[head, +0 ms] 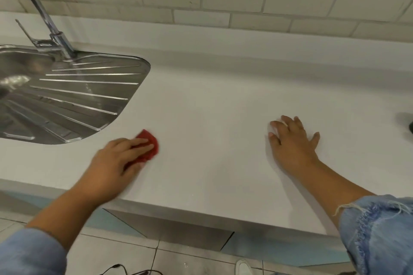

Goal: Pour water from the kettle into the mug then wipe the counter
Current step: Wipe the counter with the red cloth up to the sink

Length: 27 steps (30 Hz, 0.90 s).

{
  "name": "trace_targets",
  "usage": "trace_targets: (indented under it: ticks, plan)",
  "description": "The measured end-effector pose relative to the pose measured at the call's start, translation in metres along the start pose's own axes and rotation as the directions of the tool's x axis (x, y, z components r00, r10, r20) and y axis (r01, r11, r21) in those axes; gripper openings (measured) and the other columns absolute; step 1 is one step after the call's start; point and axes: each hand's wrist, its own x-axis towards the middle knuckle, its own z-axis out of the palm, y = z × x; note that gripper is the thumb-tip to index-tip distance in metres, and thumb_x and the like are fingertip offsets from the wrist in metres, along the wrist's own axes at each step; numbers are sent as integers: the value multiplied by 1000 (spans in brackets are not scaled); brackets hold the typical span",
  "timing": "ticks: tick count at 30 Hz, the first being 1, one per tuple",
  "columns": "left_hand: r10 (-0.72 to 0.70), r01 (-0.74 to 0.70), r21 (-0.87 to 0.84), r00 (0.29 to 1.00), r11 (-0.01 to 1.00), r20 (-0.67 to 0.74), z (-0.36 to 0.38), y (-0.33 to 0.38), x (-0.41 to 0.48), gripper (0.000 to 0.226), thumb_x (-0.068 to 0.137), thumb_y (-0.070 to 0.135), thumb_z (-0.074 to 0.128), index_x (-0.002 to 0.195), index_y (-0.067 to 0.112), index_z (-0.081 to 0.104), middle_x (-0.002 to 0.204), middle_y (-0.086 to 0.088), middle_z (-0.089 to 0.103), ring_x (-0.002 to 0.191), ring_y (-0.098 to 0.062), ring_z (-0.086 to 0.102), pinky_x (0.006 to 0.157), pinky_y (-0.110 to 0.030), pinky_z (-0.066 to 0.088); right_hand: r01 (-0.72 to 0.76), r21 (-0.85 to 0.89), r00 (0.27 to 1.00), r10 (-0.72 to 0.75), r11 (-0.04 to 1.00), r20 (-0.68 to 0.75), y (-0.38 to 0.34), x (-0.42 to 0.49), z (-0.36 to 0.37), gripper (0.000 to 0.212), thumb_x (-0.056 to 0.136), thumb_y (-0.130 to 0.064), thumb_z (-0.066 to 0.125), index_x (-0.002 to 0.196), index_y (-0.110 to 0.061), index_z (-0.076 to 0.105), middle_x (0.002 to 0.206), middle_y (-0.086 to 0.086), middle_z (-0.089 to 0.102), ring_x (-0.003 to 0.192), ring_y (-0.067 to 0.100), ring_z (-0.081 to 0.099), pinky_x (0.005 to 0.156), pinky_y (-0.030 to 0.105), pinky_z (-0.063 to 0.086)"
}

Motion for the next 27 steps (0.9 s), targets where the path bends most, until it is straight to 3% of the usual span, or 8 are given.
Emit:
trace_targets:
  ticks: [5, 7, 9, 12, 15, 20, 24, 27]
  plan:
    - [-152, 159, 101, 986, 982, -73, -8, -67, 13, 43, 87, 34, 42, 123, 18, 60, 128, -5, 59, 110, -34, 53, 101, -46, 37, 113, 6, 993, -113, 994, 36, -18, 5, 10, 46, 100, -38, 20, 145, -33, 24, 159, -10, 10, 147, 12, 0, 115, 58, 2]
    - [-279, 294, 94, 949, 951, -145, -8, -78, 21, 35, 91, 25, 46, 122, 15, 60, 127, -11, 61, 109, -39, 54, 101, -47, 38, 102, 10, 994, -102, 995, 40, -17, 5, 10, 46, 100, -39, 19, 145, -33, 22, 158, -11, 10, 147, 12, 1, 115, 56, 3]
    - [-310, 327, 35, 921, 944, -236, -5, -64, 32, 33, 90, 17, 49, 119, 9, 62, 122, -15, 63, 105, -40, 57, 100, -47, 40, 106, 0, 994, -106, 994, 33, -17, 4, 10, 47, 99, -40, 17, 145, -33, 21, 158, -11, 10, 147, 12, 2, 116, 56, 4]
    - [-142, 109, -122, 940, 987, -310, -2, 9, 52, 33, 83, 14, 52, 112, 6, 65, 114, -11, 67, 99, -26, 62, 96, -30, 43, 108, -6, 994, -108, 994, 34, -17, 3, 10, 47, 99, -41, 16, 146, -33, 20, 158, -11, 10, 147, 12, 1, 116, 55, 4]
    - [56, -94, -228, 984, 969, -170, 18, 87, 63, 35, 85, 24, 44, 113, 18, 64, 118, 0, 65, 101, -21, 60, 96, -32, 44, 110, -18, 993, -109, 994, 32, -17, 3, 10, 48, 99, -41, 16, 146, -33, 19, 158, -12, 9, 147, 12, 2, 116, 55, 5]
    - [150, -152, -12, 983, 988, -108, 50, 123, 61, 43, 87, 40, 38, 126, 30, 56, 130, 6, 57, 110, -26, 50, 90, -35, 46, 102, -27, 994, -101, 994, 43, -15, 2, 10, 48, 99, -42, 16, 146, -35, 17, 158, -14, 8, 147, 10, 1, 116, 53, 5]
    - [-36, 41, 24, 981, 999, -192, 40, 58, 83, 44, 83, 41, 39, 119, 30, 61, 121, 2, 63, 99, -36, 53, 76, -39, 50, 95, -37, 994, -94, 995, 48, -16, 3, 10, 48, 99, -42, 15, 146, -36, 16, 158, -14, 7, 147, 10, 0, 117, 52, 5]
    - [-224, 238, 39, 950, 970, -219, 31, 0, 88, 43, 86, 36, 41, 122, 23, 60, 126, -6, 60, 105, -43, 47, 85, -47, 47, 99, -30, 994, -98, 995, 44, -17, 2, 10, 47, 99, -41, 14, 146, -36, 17, 158, -14, 7, 147, 10, 1, 117, 52, 6]
